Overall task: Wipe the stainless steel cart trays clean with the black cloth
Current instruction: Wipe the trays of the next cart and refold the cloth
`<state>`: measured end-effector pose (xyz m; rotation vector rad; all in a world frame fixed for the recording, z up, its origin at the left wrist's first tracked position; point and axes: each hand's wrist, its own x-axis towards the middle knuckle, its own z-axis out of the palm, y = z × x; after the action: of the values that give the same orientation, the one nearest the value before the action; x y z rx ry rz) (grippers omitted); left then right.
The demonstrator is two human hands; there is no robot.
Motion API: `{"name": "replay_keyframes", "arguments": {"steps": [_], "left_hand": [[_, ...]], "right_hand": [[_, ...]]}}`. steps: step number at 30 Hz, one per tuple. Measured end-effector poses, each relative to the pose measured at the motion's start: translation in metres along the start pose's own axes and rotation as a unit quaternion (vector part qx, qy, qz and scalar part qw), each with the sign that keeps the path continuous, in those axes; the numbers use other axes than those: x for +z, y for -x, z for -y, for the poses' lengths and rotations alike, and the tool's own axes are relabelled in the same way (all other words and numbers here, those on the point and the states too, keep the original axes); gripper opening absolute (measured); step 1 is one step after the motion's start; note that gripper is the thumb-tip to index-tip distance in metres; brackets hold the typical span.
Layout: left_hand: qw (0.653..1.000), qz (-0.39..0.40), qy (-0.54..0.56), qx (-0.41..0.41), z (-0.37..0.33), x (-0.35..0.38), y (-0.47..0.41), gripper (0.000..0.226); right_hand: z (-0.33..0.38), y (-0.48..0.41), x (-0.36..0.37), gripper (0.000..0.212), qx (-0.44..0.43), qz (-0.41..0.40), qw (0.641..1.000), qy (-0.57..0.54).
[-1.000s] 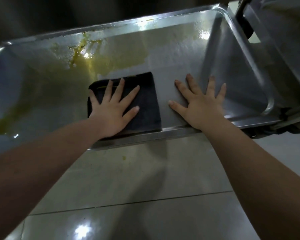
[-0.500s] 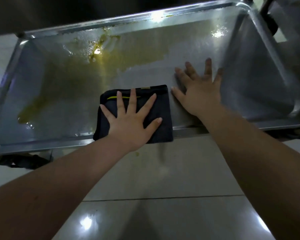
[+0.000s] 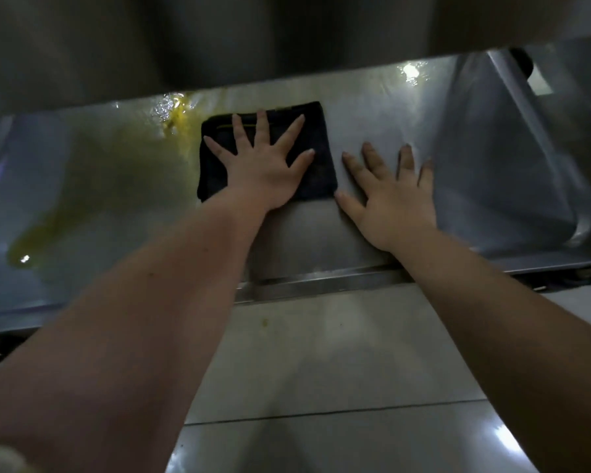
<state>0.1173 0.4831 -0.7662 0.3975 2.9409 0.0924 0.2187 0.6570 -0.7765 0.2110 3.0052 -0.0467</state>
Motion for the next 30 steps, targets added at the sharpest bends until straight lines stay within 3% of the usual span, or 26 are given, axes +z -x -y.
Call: {"name": "replay_keyframes", "arguments": {"steps": [8,12,18,24,30], "left_hand": [[0.998,0.037,-0.032,0.043,0.010,0.011,0.101,0.063],[0.996,0.080,-0.047,-0.008,0.005,0.014,0.139,0.061],[0.999,0.025,-0.016,-0.022,-0.008,0.012,0.067,0.056],[0.999,0.020,0.030,-0.016,-0.029,-0.001,-0.010,0.055],[1.000,0.008,0.023,0.005,-0.027,0.001,-0.004,0.058]], "right_hand": [[-0.001,-0.002,0.002,0.067,-0.001,-0.007,1.000,-0.007],[-0.003,-0.001,0.003,0.068,-0.002,-0.010,1.000,-0.005],[-0.003,0.000,0.001,0.069,0.004,-0.012,1.000,-0.022],[-0.004,0.001,0.000,0.062,0.010,-0.021,0.999,-0.036],[-0.007,-0.001,-0.002,0.065,0.018,-0.019,0.998,-0.054]]}}
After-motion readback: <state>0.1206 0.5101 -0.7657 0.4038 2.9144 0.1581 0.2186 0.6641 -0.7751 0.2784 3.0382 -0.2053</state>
